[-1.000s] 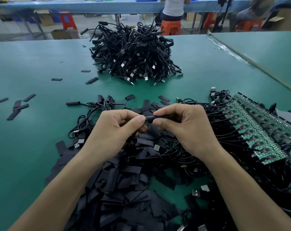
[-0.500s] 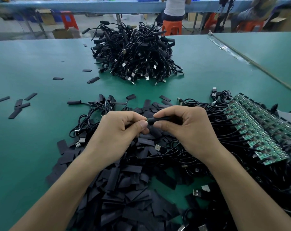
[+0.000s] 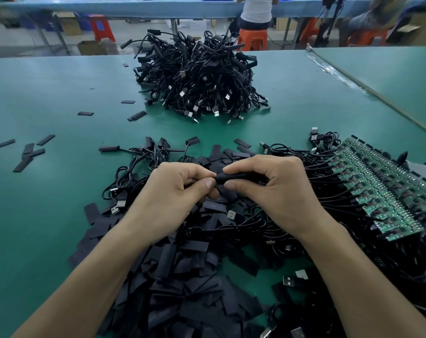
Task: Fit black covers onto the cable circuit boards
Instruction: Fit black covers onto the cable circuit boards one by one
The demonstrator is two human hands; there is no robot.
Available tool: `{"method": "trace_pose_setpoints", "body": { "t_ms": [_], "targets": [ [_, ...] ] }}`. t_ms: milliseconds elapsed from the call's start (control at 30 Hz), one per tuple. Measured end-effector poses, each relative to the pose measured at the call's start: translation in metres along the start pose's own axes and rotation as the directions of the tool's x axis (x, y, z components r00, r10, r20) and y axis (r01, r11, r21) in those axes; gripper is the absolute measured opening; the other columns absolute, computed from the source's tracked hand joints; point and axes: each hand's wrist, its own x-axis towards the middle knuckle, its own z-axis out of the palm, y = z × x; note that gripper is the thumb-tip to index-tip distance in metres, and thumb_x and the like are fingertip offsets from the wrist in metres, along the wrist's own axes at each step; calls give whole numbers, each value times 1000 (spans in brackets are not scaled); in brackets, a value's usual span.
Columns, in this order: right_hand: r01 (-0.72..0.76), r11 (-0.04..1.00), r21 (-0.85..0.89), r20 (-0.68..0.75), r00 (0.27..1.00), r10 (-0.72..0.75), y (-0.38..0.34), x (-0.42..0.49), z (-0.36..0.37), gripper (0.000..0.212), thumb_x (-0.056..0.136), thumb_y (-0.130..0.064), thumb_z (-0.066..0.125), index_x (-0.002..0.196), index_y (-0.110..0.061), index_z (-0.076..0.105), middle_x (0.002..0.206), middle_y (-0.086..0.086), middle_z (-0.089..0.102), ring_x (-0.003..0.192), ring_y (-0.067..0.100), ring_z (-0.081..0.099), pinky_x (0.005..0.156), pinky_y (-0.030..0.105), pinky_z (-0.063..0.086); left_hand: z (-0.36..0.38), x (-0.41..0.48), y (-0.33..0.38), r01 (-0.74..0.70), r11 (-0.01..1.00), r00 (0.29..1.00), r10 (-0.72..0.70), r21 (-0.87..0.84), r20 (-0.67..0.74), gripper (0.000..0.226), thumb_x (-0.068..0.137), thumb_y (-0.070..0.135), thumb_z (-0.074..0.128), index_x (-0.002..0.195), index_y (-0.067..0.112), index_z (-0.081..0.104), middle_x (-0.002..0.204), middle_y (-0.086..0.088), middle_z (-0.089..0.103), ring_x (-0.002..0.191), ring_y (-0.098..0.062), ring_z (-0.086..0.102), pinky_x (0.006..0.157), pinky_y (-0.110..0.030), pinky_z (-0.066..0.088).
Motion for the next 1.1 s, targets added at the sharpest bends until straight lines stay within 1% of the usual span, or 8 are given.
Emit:
{"method": "trace_pose_setpoints", "body": {
  "t_ms": [100,233,367,433,567,767,867,1100],
  "targets": [
    [-2,1000,17,11,1000,2,0,0,0,23,75,-15,85,97,-17,79,86,-6,75,82,3,68,76,12,48,0,0,0,6,1000,1000,-6,-12,18,17,97,14,62,91,23,75,79,8,77,80,-36,71,79,-53,57],
    [-32,997,65,4,999,32,0,0,2,23,75,-14,85,96,-19,79,86,-12,73,83,0,67,77,12,48,-1,1,-1,4,999,1000,-3,-42,25,17,96,12,62,90,23,75,77,8,77,67,-8,68,72,-29,58],
    [-75,992,104,-35,996,79,-2,-1,5,37,75,-18,85,107,-32,74,81,-22,71,81,-2,67,76,13,51,0,1,-1,16,995,1000,-15,-101,11,15,95,11,63,90,19,75,75,4,76,63,-4,64,62,-15,52],
    [-126,984,130,-124,982,142,-3,-1,7,42,74,-23,87,104,-44,67,79,-19,70,72,1,66,68,13,51,1,2,-2,53,985,998,-55,-163,-9,14,95,11,63,89,16,74,74,1,76,60,-4,62,58,-13,49],
    [-153,966,210,-261,943,206,1,0,9,22,75,-16,86,90,-29,76,78,-14,74,72,3,70,70,15,52,2,3,-2,87,973,995,-94,-216,-22,15,96,12,63,86,17,74,75,1,76,60,-4,63,58,-14,51],
    [-147,960,238,-214,956,199,-5,-2,18,36,78,-14,83,110,-28,73,87,-11,75,82,6,72,79,21,56,6,2,1,71,969,996,-80,-236,-31,18,96,10,63,84,18,74,75,1,77,61,-3,65,62,-14,52],
    [-109,976,187,-223,963,150,-6,-3,20,39,79,-15,82,115,-24,71,90,-10,74,82,5,71,78,16,54,6,1,2,69,963,996,-79,-259,-29,19,96,10,62,84,19,75,76,1,77,64,-5,67,64,-15,53],
    [-145,969,201,-218,958,188,-7,-3,20,32,76,-18,85,100,-30,68,80,-17,74,75,1,70,71,12,52,11,1,0,65,956,996,-78,-287,-34,34,96,11,63,75,32,79,76,1,77,66,-7,69,64,-16,53]
  ]
}}
